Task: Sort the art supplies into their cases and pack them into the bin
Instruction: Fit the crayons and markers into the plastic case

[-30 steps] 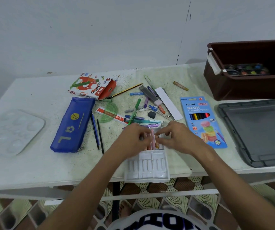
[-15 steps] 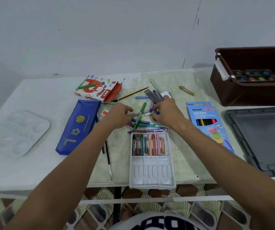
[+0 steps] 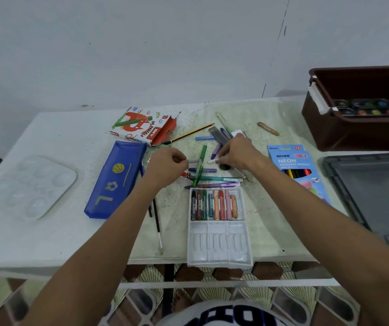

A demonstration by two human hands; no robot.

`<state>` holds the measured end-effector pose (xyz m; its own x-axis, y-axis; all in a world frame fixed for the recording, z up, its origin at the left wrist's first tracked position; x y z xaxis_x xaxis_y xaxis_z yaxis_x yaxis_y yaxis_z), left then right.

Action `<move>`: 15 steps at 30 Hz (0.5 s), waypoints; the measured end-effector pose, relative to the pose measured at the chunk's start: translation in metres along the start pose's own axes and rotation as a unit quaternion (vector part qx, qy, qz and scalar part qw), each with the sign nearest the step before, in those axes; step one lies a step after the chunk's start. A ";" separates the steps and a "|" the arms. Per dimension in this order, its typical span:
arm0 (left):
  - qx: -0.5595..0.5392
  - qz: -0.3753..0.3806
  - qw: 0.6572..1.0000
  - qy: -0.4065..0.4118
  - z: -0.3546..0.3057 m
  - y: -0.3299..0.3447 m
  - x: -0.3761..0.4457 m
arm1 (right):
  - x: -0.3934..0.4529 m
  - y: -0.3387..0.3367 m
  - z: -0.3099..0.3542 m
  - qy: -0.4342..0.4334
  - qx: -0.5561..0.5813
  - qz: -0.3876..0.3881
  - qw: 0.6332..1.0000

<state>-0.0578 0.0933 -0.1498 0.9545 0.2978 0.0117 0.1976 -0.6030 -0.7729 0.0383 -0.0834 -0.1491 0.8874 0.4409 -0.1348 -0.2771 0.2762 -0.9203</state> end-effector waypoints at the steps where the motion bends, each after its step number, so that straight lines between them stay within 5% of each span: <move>1: -0.018 -0.018 1.000 -0.007 0.001 -0.003 -0.003 | 0.001 0.001 0.001 -0.009 0.001 0.000 1.000; 9: -0.159 -0.152 0.975 -0.016 -0.009 -0.031 -0.031 | -0.013 -0.002 0.005 -0.097 0.050 -0.061 0.992; 15: -0.235 -0.113 0.965 -0.034 -0.016 -0.038 -0.074 | -0.067 -0.031 0.002 -0.081 0.265 -0.112 0.954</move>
<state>-0.1323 0.0828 -0.1111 0.8610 0.5001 0.0924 0.4945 -0.7809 -0.3817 -0.0131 -0.1201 -0.1111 0.8894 0.4349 0.1410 -0.2730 0.7526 -0.5993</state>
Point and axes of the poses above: each hand's wrist, its own x-axis towards the middle knuckle, its own y-axis out of the palm, z = x × y, the point moved 5 cm from there along x, towards the middle knuckle, and after that the axes turned 1 degree about -x, right-handed, at the moved point
